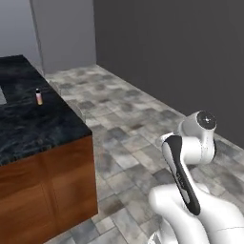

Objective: Place the large bottle from the dining counter next to the other large bottle outside the sink, and place the small bottle from the dining counter next to the other small bottle inside the sink.

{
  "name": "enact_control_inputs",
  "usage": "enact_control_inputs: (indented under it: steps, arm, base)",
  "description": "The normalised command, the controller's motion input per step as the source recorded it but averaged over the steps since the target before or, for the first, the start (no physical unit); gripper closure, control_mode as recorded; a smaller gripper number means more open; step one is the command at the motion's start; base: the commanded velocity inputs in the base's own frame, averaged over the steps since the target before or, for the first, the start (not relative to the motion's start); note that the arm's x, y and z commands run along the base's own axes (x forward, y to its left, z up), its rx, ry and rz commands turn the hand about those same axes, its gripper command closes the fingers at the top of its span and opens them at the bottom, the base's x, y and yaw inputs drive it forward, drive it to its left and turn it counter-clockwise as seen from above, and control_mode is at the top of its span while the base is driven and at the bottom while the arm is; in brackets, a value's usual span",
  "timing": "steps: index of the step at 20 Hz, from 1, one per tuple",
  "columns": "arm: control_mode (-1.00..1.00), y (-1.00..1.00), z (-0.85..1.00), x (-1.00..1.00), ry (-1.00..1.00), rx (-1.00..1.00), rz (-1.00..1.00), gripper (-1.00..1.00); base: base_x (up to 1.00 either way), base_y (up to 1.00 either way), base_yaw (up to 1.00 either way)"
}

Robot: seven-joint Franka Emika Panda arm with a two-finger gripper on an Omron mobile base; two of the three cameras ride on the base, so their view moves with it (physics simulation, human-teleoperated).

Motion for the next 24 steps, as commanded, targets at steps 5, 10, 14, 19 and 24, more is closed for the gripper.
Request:
enact_control_inputs:
  steps: [5,10,14,19,24]
  arm:
    - [1.00,0.00,0.00,0.00,0.00,0.00,0.00,-1.00]
    - [1.00,0.00,0.00,0.00,0.00,0.00,0.00,-1.00]
    - [1.00,0.00,0.00,0.00,0.00,0.00,0.00,-1.00]
    - [1.00,0.00,0.00,0.00,0.00,0.00,0.00,-1.00]
    - [1.00,0.00,0.00,0.00,0.00,0.00,0.00,-1.00]
  base:
    - [0.63,-0.96,0.49]
    - [0.56,-1.00,0.48]
    - [0.58,-1.00,0.46]
    - [0.68,-0.99,0.45]
    - [0.72,-0.94,0.44]
